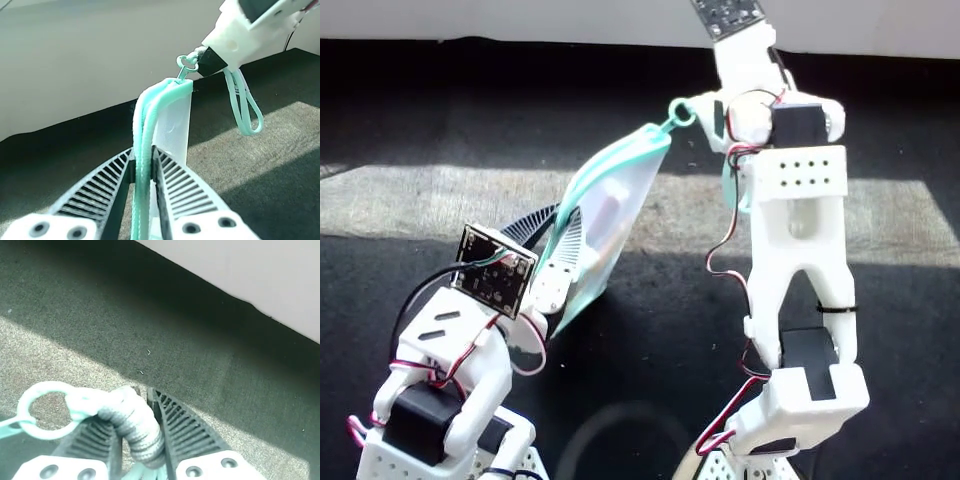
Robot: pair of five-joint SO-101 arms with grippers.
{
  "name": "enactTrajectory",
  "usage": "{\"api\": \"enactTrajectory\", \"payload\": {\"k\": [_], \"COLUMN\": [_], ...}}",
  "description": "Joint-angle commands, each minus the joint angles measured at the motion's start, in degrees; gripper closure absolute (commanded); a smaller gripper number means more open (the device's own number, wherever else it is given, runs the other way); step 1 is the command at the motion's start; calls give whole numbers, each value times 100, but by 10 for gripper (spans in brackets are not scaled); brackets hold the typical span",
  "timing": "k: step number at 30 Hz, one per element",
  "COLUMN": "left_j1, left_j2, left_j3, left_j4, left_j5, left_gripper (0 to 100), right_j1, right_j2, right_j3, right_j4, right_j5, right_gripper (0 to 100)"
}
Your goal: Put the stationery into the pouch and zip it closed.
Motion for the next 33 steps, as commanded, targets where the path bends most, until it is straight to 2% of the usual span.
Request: {"api": "enactTrajectory", "payload": {"k": [1,4,8,11,15,19,23,27,33], "left_j1": [-101,-101,-101,-119,-593,-1191,-1349,-1349,-1376], "left_j2": [40,470,1349,2123,3090,3978,4576,4901,5059], "left_j3": [-207,-453,-1112,-1842,-3187,-4400,-5288,-5560,-5560], "left_j4": [-448,-440,-440,-378,387,1187,1723,1890,1899], "left_j5": [-53,-53,-53,-53,-79,-782,-1029,-1029,-1037], "left_gripper": [990,990,990,990,990,990,990,990,990], "right_j1": [-66,-242,-277,-277,-251,-251,-277,-251,-277], "right_j2": [-488,-681,-1095,-1525,-2123,-2589,-2695,-2589,-2607], "right_j3": [-365,-365,-374,-374,-374,-330,-312,-312,-321], "right_j4": [180,514,752,734,734,752,760,760,1367], "right_j5": [0,-35,-624,-730,-730,-730,-730,-1196,-1257], "right_gripper": [978,878,755,754,754,751,723,673,673]}}
